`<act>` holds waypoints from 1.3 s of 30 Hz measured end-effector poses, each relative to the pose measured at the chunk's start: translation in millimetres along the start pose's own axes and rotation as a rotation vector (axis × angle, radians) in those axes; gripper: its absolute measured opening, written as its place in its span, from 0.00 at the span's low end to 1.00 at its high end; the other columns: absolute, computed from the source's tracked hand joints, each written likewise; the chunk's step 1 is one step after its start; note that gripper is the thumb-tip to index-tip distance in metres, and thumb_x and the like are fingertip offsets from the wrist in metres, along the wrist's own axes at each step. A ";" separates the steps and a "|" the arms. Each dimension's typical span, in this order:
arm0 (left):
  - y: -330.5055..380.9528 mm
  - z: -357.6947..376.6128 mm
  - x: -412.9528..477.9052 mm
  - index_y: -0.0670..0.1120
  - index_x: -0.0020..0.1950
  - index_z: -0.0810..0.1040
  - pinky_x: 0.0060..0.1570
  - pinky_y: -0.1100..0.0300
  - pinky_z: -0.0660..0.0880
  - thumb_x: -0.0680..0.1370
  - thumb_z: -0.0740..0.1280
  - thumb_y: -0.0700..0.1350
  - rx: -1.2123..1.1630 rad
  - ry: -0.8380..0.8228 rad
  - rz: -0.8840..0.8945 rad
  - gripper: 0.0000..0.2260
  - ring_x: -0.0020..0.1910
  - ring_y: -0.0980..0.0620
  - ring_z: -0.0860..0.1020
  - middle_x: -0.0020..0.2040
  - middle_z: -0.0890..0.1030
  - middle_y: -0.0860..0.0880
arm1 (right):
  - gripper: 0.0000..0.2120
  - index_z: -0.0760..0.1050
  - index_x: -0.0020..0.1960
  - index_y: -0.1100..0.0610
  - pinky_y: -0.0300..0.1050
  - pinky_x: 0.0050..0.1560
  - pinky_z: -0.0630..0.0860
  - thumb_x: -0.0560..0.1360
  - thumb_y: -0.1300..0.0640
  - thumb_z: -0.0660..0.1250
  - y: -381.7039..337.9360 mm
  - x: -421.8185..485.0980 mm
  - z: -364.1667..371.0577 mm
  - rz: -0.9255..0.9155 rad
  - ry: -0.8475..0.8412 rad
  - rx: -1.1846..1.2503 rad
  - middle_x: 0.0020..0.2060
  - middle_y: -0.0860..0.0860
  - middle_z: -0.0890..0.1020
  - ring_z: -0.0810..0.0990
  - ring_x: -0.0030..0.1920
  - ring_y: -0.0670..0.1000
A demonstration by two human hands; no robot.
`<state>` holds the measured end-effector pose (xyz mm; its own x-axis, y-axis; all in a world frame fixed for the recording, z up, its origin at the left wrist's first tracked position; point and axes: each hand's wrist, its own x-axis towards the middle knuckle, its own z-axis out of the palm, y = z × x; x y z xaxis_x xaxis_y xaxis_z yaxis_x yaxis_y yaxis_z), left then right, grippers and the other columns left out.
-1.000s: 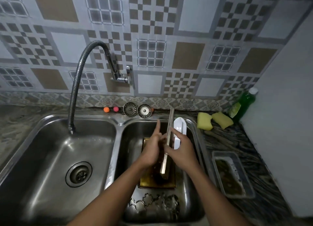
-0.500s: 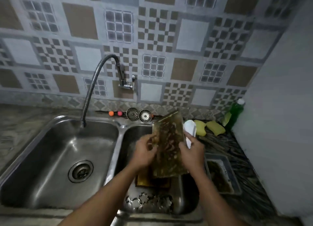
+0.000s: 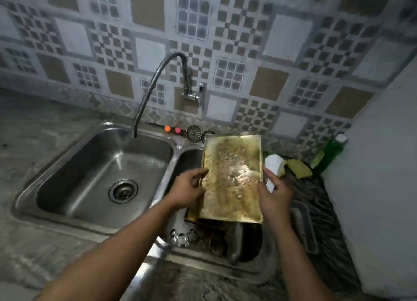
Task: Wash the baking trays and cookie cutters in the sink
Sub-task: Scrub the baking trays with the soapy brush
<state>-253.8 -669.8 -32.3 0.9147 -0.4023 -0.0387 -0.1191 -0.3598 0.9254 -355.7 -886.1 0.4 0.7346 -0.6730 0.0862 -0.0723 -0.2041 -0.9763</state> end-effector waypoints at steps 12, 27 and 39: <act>-52.3 -62.3 -35.3 0.52 0.71 0.75 0.56 0.62 0.75 0.76 0.69 0.36 0.143 0.112 -0.044 0.24 0.59 0.52 0.80 0.65 0.79 0.54 | 0.14 0.80 0.62 0.53 0.27 0.44 0.72 0.77 0.59 0.68 15.7 -44.1 62.2 0.124 -0.187 -0.115 0.58 0.49 0.80 0.78 0.56 0.46; -224.8 -294.2 9.9 0.52 0.71 0.72 0.55 0.61 0.75 0.69 0.76 0.39 0.198 -0.019 -0.343 0.32 0.57 0.49 0.81 0.56 0.82 0.51 | 0.09 0.79 0.53 0.54 0.23 0.39 0.70 0.78 0.65 0.66 -0.2 -93.0 356.5 0.292 -0.477 -0.168 0.42 0.43 0.79 0.77 0.43 0.42; -310.8 -301.6 49.2 0.52 0.80 0.56 0.49 0.55 0.75 0.73 0.63 0.31 0.521 -0.131 -0.445 0.38 0.56 0.40 0.81 0.58 0.81 0.38 | 0.14 0.79 0.58 0.41 0.57 0.74 0.61 0.73 0.48 0.69 82.4 -110.7 440.1 0.656 -0.262 -0.488 0.70 0.57 0.67 0.71 0.68 0.58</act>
<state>-55.2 -323.9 -208.1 0.8693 -0.2097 -0.4475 0.0563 -0.8576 0.5112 -146.1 -515.5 -177.0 0.5709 -0.5878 -0.5731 -0.7748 -0.1547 -0.6130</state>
